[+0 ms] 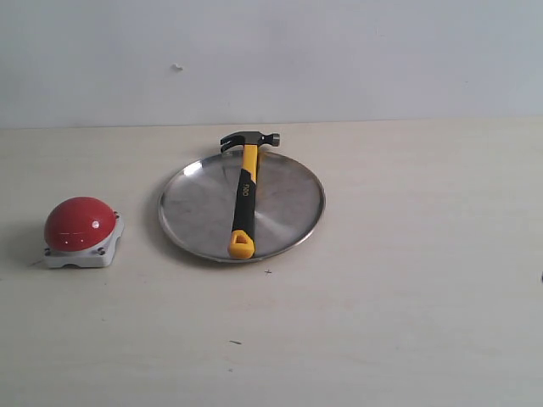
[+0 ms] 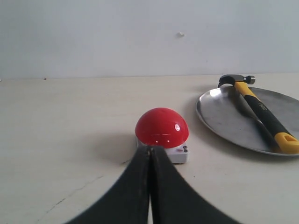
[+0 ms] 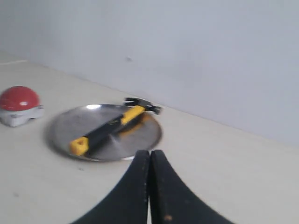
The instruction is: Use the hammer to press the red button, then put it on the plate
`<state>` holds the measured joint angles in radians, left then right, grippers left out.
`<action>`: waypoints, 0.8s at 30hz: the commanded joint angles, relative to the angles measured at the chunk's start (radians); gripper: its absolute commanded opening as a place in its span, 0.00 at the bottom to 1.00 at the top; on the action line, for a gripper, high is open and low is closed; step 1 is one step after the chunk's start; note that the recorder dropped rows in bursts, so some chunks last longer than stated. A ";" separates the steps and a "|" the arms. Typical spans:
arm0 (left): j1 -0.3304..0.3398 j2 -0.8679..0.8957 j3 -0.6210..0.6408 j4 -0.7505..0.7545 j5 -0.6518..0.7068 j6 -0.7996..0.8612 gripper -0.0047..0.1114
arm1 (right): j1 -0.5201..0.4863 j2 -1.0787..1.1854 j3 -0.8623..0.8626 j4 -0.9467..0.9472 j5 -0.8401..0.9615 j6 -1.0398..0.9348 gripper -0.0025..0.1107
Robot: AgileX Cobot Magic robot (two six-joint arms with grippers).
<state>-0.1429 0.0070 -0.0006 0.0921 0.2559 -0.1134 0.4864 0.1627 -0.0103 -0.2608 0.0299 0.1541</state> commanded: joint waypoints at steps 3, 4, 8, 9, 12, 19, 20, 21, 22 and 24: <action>0.003 -0.007 0.001 -0.008 0.000 -0.009 0.04 | -0.309 -0.161 0.003 0.003 0.159 0.036 0.02; 0.003 -0.007 0.001 -0.008 0.000 -0.009 0.04 | -0.349 -0.163 0.003 0.006 0.164 0.043 0.02; 0.003 -0.007 0.001 -0.008 0.000 -0.009 0.04 | -0.488 -0.163 0.003 0.026 0.185 0.085 0.02; 0.003 -0.007 0.001 -0.008 0.000 -0.009 0.04 | -0.511 -0.163 0.003 0.026 0.193 0.092 0.02; 0.003 -0.007 0.001 -0.008 0.000 -0.009 0.04 | -0.581 -0.163 0.003 0.026 0.232 0.096 0.02; 0.003 -0.007 0.001 -0.008 0.000 -0.009 0.04 | -0.655 -0.163 0.003 0.028 0.289 0.143 0.02; 0.003 -0.007 0.001 -0.008 0.000 -0.009 0.04 | -0.655 -0.163 0.003 0.028 0.289 0.143 0.02; 0.003 -0.007 0.001 -0.008 0.000 -0.009 0.04 | -0.655 -0.163 0.003 0.028 0.289 0.143 0.02; 0.003 -0.007 0.001 -0.008 0.000 -0.009 0.04 | -0.655 -0.163 0.003 0.028 0.289 0.143 0.02; 0.003 -0.007 0.001 -0.008 0.000 -0.009 0.04 | -0.655 -0.163 0.003 0.028 0.289 0.143 0.02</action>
